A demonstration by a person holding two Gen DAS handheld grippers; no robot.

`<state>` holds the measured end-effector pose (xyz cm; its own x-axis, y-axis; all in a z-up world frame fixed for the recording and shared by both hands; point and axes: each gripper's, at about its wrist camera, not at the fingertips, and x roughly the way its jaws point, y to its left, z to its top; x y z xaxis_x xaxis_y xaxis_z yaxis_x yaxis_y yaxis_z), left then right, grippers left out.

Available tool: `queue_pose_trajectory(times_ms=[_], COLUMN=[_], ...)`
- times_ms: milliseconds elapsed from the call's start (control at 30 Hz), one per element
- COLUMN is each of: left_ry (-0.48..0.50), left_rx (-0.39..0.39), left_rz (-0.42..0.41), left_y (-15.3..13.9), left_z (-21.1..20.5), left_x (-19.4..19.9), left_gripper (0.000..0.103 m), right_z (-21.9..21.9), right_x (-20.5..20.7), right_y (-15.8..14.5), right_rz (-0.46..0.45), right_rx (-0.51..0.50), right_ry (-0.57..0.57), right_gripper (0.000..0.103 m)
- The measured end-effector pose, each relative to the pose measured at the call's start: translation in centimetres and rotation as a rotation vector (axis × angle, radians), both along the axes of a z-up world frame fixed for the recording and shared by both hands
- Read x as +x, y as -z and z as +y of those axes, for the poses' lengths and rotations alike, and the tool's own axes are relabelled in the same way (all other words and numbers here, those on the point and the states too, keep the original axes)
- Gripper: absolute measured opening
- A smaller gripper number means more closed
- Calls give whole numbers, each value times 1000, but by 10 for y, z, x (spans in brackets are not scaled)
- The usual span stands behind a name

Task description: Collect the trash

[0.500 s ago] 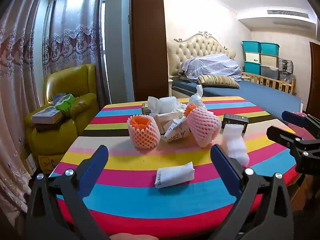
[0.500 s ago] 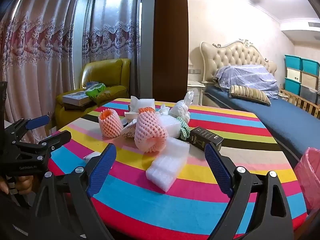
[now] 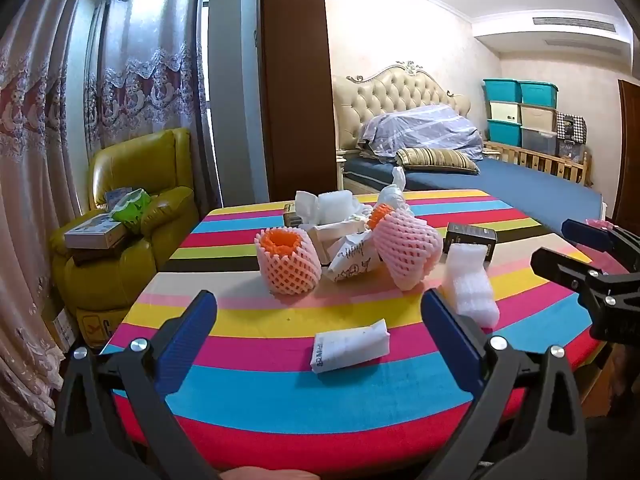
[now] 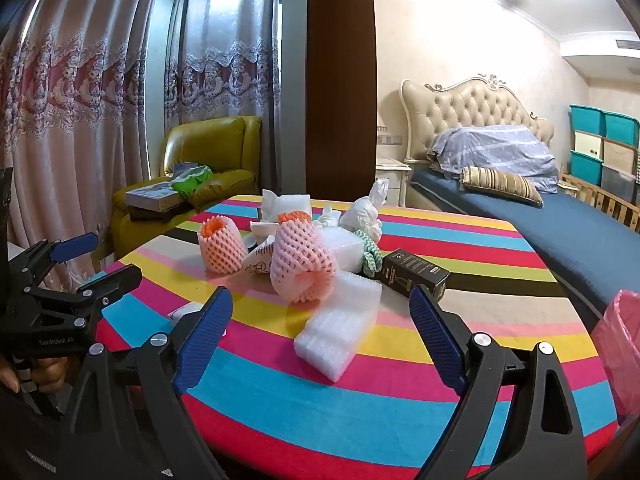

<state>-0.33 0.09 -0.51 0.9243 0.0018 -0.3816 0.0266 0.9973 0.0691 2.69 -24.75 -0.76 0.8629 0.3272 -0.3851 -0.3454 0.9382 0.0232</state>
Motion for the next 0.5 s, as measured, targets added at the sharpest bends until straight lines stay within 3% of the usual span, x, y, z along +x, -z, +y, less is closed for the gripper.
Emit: queue_pose_trajectory(times_ms=[500], left_ry=[-2], left_rx=[1], left_rz=[4], left_y=[0], left_z=[-2], left_x=[2], left_gripper=[99], right_z=[8], right_x=[-5], right_y=[16], right_rz=[1], right_rx=[10], right_ry=[-2], right_gripper=[84])
